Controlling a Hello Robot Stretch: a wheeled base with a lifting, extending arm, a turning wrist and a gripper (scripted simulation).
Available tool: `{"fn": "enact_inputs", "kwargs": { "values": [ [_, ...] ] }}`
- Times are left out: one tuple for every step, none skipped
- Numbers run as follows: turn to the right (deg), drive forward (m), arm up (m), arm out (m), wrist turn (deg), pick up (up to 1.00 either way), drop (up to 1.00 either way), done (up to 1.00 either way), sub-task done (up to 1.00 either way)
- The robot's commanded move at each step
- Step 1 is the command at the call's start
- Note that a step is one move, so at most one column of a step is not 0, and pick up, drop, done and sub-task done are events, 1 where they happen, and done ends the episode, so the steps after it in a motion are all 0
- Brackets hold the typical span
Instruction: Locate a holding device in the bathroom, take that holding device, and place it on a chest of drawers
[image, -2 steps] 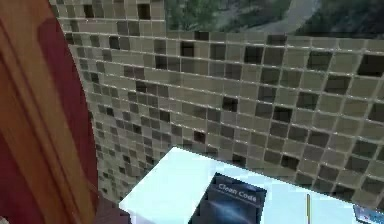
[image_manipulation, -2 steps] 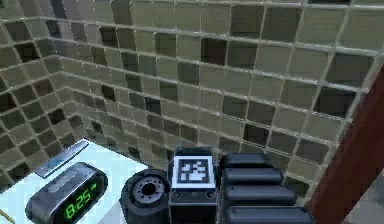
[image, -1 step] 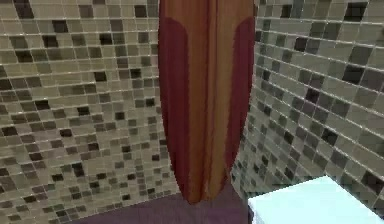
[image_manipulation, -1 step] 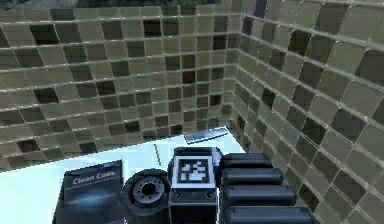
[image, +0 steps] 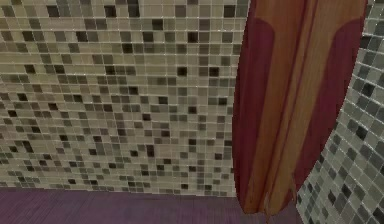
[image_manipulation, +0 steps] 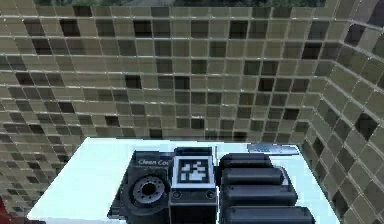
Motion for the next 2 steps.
{"fn": "enact_inputs", "kwargs": {
  "values": [
    [0.0,0.00,0.00,0.18,0.0,0.00,0.00,0.00,0.00],
    [0.0,0.00,0.00,0.00,45.0,0.00,0.00,0.00,0.00]
  ]
}}
